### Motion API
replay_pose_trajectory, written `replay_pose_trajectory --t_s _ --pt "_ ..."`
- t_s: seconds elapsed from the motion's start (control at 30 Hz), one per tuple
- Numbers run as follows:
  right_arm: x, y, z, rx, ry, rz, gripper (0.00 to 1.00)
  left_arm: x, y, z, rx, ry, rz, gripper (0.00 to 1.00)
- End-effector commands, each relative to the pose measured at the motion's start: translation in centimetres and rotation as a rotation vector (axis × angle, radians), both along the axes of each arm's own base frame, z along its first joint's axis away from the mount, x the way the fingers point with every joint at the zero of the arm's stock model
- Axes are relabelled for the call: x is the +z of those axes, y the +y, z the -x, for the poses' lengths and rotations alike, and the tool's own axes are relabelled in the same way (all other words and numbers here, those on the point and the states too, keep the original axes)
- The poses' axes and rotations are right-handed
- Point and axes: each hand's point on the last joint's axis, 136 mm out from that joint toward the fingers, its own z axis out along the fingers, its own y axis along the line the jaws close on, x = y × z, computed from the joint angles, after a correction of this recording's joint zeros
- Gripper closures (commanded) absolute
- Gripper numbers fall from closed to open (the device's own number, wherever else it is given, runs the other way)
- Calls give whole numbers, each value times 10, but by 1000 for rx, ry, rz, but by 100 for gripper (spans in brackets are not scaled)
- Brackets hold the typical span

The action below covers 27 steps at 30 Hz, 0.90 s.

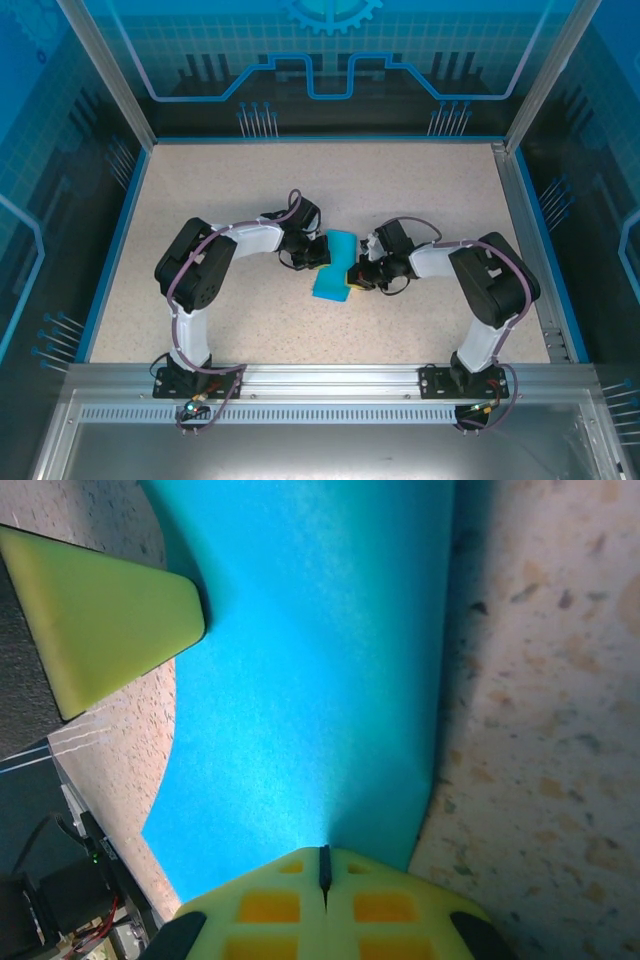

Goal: Fold a paper plane with a square sheet of paper (pick it up from the middle)
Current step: Fold the square sheet of paper in half at the center of the table.

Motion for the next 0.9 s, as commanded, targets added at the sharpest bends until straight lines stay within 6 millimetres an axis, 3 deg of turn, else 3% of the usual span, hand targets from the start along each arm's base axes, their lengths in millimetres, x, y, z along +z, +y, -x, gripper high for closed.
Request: replay_pose_trajectory --t_s 0.0,0.2,0.3,0.5,0.6,0.87 --pt "12 0 13 38 0 -7 100 -41 26 27 1 109 -144 100" --pt "27 16 15 62 -25 -50 100 -43 26 30 -1 116 -142 100" --pt "19 17 15 58 -1 -35 100 -44 27 31 1 119 -144 100" --pt "-16 8 27 64 73 36 100 -43 28 31 -1 114 -146 100" --pt "-22 5 30 63 87 49 100 -44 28 32 1 117 -148 100" --pt "18 8 26 76 -3 6 100 -44 29 32 2 118 -151 100"
